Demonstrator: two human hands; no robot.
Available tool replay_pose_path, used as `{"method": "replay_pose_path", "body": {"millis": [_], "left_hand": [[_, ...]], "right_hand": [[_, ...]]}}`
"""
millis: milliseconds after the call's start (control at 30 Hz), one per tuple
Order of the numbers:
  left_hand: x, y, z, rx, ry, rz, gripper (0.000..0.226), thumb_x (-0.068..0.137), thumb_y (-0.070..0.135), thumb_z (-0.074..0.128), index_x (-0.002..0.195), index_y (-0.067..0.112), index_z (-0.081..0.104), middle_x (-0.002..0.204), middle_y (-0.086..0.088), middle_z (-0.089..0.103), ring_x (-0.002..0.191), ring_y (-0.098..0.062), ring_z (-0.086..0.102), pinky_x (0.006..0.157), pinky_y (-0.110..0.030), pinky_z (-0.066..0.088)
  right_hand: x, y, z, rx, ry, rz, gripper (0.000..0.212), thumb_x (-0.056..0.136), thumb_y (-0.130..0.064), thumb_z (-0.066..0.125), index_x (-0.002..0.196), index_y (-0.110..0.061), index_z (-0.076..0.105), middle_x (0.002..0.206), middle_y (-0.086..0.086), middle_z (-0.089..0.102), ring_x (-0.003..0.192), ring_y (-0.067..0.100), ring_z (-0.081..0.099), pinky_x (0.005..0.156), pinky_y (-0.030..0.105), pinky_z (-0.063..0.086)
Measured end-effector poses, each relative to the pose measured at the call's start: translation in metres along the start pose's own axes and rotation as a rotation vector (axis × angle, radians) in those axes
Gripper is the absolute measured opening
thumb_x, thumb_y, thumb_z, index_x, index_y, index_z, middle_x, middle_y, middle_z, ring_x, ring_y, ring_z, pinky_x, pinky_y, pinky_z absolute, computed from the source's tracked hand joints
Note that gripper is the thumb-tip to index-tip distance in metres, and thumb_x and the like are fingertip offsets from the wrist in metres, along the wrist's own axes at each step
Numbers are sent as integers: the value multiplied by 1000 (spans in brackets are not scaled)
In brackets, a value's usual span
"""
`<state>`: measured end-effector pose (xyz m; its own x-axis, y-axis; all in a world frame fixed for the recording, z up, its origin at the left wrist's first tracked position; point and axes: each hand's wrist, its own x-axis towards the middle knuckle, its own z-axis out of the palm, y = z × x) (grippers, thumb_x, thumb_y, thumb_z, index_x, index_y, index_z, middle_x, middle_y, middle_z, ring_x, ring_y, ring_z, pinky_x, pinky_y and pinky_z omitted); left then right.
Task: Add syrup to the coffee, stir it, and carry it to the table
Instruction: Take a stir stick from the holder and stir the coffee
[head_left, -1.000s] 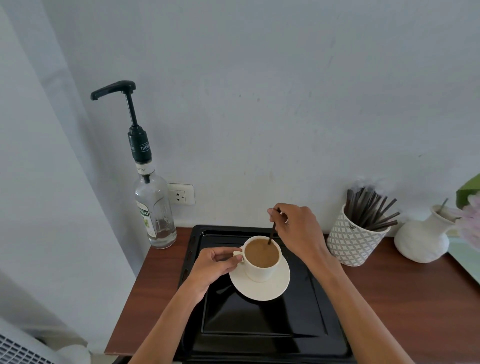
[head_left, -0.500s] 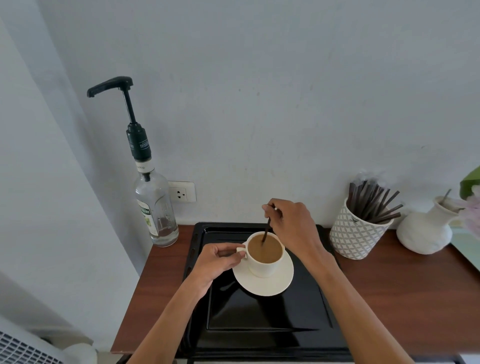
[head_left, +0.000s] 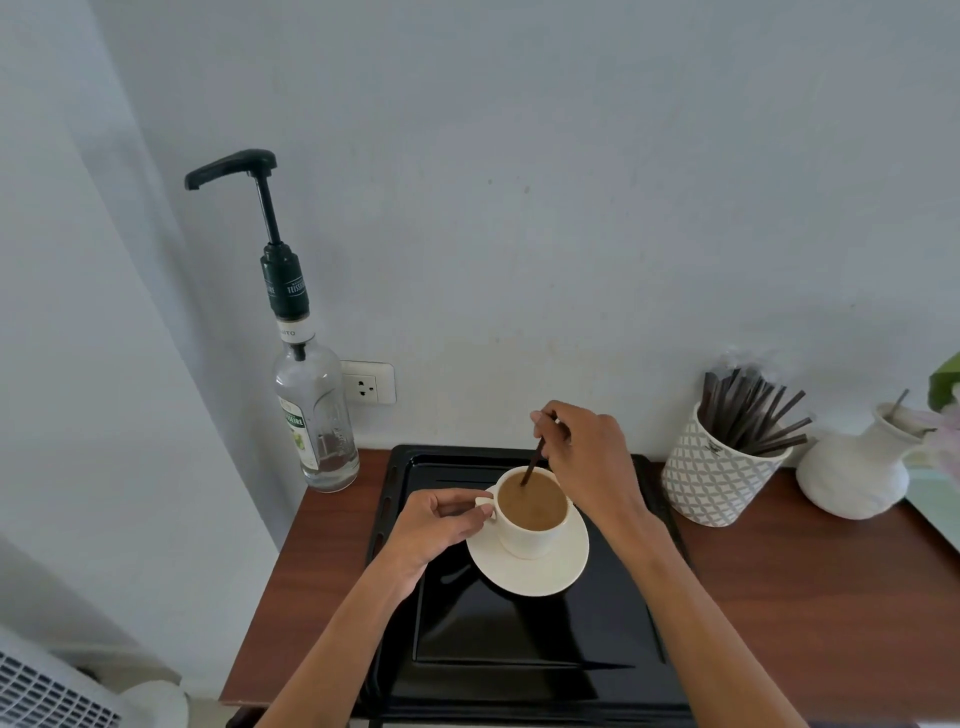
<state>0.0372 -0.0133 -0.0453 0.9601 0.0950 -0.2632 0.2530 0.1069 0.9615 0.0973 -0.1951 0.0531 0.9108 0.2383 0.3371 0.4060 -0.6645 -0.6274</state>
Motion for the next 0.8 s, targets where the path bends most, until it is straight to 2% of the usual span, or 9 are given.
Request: {"method": "replay_pose_path", "body": {"millis": [67,133,233,333,400,500,600,700,800], "left_hand": [[0,0,-1,7,-3,0,18,85,13,83,103,16,84,102,-8,83,108,-23,76,104,-41,56],[1,0,-1,11,-5,4,18,84,14,83,102,17,84,102,-9,83,108,-24,76,104,-41,56],[2,0,-2,39,-13,19,18,85,15,83,102,18,84,103,-8,83,108,-24,75,103,-40,57],[3,0,-3,62,-19,29,18,85,17,83,103,20,84,102,-6,83,107,-23,76,102,-40,58],[4,0,-3,76,-22,34,18,85,18,83,103,20,84,103,-5,83,106,-21,76,103,-41,57],[4,0,-4,81,-18,32,17,85,19,83,102,22,84,102,-4,83,105,-20,76,103,-42,57],[3,-1,-4,86,-19,31,17,85,20,83,101,23,84,102,-2,83,104,-18,77,104,-41,56],[3,-1,-3,84,-16,30,17,85,21,83,102,23,84,102,-2,83,105,-18,76,105,-41,56],[2,-2,-3,91,-11,29,18,85,22,83,102,24,84,103,-1,83,106,-17,76,105,-42,55]], "right_hand": [[2,4,-5,-84,24,-14,30,105,-32,54,84,-15,66,69,-2,70,60,19,66,59,36,55],[0,11,-11,-153,45,-36,31,105,-30,53,81,-14,63,61,3,66,54,24,61,55,38,51],[-8,17,-13,-138,27,-39,34,104,-28,54,72,-17,55,51,5,57,48,27,55,51,41,47],[-14,14,-8,-13,-23,-2,35,104,-31,54,73,-17,60,55,2,62,52,23,60,58,45,53],[-13,9,-2,63,-28,6,32,104,-30,56,75,-18,63,58,-4,65,56,16,66,63,41,57],[-5,3,4,64,-24,-2,28,105,-29,54,85,-13,66,68,-9,67,64,15,69,67,41,60],[1,9,-3,-50,11,-11,29,106,-29,51,88,-11,63,70,0,68,62,24,67,63,46,58],[-3,19,-13,-136,52,-3,32,106,-29,51,80,-11,59,59,7,63,53,30,60,54,47,53],[-11,24,-16,-96,17,22,35,106,-28,51,75,-12,54,53,10,58,50,34,57,52,49,51]]}}
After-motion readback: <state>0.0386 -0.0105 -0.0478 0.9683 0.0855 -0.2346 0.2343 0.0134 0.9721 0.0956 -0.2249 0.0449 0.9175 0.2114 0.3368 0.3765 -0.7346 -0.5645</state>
